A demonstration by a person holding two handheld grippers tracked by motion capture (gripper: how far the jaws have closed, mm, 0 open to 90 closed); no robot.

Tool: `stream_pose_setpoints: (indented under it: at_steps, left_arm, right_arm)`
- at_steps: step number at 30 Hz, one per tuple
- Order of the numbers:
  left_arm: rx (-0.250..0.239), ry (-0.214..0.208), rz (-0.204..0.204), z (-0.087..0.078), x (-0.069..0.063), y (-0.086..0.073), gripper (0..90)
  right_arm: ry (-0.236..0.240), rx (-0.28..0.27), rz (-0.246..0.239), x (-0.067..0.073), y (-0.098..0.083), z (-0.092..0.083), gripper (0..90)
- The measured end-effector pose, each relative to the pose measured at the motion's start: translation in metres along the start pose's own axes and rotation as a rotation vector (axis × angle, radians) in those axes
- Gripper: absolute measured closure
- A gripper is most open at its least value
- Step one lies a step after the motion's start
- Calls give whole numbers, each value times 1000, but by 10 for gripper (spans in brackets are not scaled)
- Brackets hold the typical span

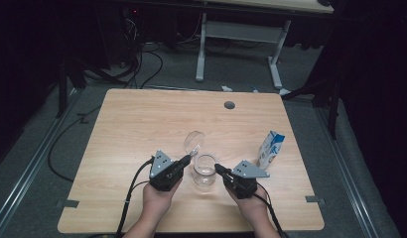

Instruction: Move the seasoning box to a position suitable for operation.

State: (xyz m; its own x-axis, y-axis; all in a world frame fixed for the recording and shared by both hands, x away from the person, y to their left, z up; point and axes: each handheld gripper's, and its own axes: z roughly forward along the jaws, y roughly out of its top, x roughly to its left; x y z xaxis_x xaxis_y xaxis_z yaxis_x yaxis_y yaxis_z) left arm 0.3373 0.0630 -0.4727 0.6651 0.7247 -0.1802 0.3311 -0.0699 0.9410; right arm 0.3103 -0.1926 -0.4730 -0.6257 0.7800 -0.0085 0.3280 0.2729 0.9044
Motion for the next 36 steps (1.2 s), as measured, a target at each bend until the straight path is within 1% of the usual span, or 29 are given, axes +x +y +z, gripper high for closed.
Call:
stream_pose_setpoints:
  at_steps: [3, 7, 11, 14, 16, 18, 19, 21, 22, 23, 25, 26, 27, 30, 34, 36]
  left_arm:
    - [5, 3, 2, -1, 1, -1, 900]
    - [28, 16, 20, -3, 5, -7, 900]
    - [69, 41, 17, -8, 16, -20, 900]
    - [99, 67, 24, -14, 25, -31, 897]
    - [125, 91, 44, -20, 31, -38, 886]
    - [147, 125, 66, -25, 38, -45, 869]
    - [156, 146, 82, -28, 40, -48, 861]
    - [180, 174, 117, -33, 44, -54, 845]
    - [182, 187, 134, -35, 45, -57, 828]
    - [181, 191, 138, -39, 46, -58, 818]
    - [172, 191, 125, -43, 49, -61, 777]
    - [171, 199, 118, -46, 51, -62, 757]
    - [174, 195, 107, -48, 52, -61, 748]
    - [185, 198, 106, -52, 56, -61, 692]
    - [190, 202, 87, -50, 60, -62, 663]
    - [189, 197, 89, -49, 60, -62, 643]
  right_arm:
    - [0, -1, -2, 0, 0, 0, 899]
    - [0, -1, -3, 0, 0, 0, 899]
    - [-1, -1, -4, 0, 0, 0, 897]
    - [-2, 2, -2, 1, 0, 0, 887]
    - [2, 4, -2, 1, 1, -1, 886]
    - [8, -1, 7, 0, 1, -1, 887]
    - [6, -2, 12, 0, 1, -3, 887]
    - [1, -14, 13, -2, 2, -5, 887]
    - [-6, -19, 16, -3, 2, -7, 886]
    - [-11, -24, 17, -4, 2, -10, 886]
    - [-24, -26, 22, -7, 2, -13, 885]
    - [-28, -26, 25, -9, 1, -14, 884]
    - [-35, -22, 37, -11, -1, -15, 881]
    - [-53, -4, 49, -16, -7, -16, 865]
    - [-76, 29, 74, -23, -16, -17, 865]
    - [-96, 41, 72, -26, -20, -17, 865]
